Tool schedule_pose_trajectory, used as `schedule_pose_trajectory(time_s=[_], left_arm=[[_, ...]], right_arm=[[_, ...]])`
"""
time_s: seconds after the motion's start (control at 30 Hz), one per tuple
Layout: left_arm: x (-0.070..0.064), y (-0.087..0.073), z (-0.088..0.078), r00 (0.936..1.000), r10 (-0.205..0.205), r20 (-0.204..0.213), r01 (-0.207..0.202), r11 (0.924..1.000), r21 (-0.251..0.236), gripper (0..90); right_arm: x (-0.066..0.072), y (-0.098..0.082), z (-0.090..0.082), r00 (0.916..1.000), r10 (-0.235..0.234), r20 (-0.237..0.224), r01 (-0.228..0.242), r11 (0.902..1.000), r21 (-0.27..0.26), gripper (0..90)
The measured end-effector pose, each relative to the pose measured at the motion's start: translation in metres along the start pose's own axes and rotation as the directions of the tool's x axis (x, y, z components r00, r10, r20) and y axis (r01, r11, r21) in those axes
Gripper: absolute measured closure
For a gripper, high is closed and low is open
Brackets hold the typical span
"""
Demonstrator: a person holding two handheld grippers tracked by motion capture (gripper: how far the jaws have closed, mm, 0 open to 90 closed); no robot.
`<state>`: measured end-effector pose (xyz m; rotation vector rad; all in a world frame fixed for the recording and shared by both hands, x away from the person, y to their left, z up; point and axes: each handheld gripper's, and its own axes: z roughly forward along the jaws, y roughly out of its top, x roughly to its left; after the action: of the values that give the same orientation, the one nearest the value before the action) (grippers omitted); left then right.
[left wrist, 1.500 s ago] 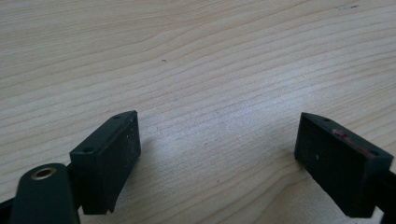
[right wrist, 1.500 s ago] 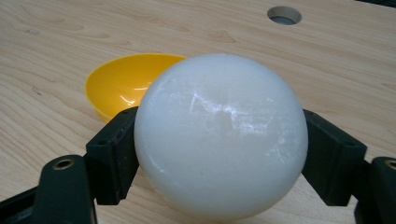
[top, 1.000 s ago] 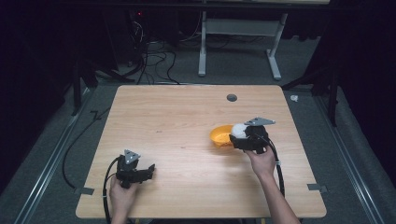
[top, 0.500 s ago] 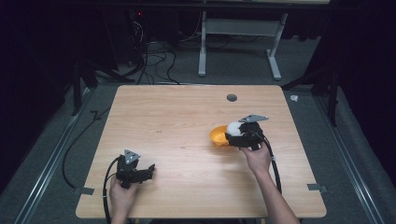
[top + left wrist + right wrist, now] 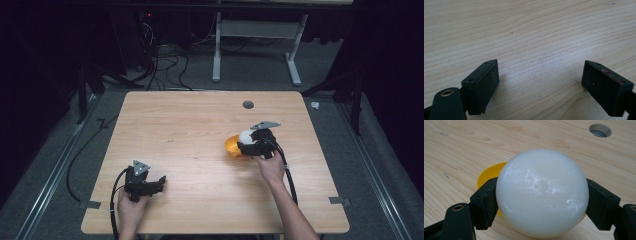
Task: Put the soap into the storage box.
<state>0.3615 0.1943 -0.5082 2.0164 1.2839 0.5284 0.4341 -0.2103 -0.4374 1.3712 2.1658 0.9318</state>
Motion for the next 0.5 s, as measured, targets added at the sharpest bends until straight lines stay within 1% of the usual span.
schedule_pose_trajectory(time_s=[0.27,0.5], left_arm=[[0.0,0.0,0.0,1.0,0.0,0.0,0.0,1.0,0.0,14.9],[0.0,0.0,0.0,1.0,0.0,0.001,0.0,1.0,0.0,15.0]], right_arm=[[0.0,0.0,0.008,0.9999,0.011,0.006,-0.011,0.9999,0.011,23.3],[0.002,-0.001,0.015,0.9999,0.006,0.01,-0.006,0.9997,0.025,23.3]])
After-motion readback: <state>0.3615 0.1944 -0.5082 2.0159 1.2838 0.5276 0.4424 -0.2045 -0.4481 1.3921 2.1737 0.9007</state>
